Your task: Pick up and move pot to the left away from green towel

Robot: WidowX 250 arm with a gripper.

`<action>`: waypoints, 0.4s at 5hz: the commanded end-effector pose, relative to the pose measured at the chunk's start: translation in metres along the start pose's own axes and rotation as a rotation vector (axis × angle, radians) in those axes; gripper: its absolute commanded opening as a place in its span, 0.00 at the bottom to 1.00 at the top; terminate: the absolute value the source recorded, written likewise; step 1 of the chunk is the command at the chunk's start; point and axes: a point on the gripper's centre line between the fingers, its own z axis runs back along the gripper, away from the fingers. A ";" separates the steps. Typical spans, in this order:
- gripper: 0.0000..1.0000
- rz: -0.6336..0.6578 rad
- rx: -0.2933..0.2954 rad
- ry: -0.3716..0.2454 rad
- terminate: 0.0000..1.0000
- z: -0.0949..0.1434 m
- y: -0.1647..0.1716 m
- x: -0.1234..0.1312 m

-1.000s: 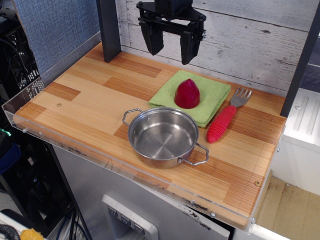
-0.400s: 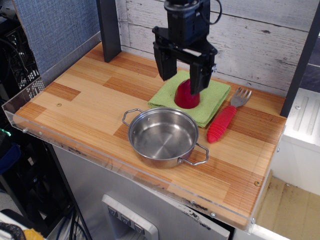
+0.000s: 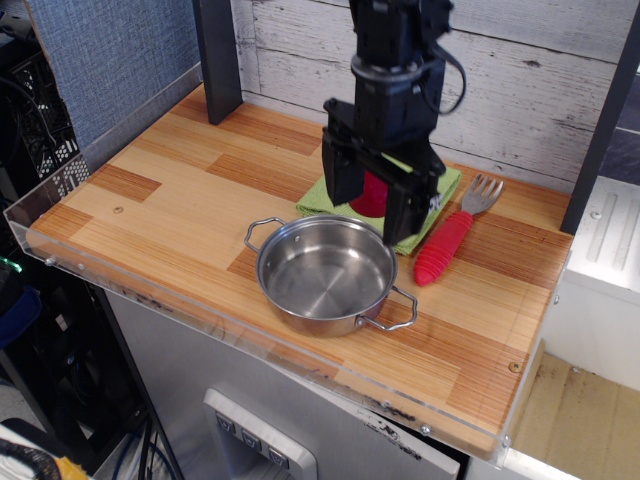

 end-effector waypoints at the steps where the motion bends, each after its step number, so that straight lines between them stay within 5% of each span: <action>1: 1.00 0.102 0.038 -0.038 0.00 -0.014 -0.012 0.005; 2: 1.00 0.137 0.036 -0.050 0.00 -0.018 -0.012 0.011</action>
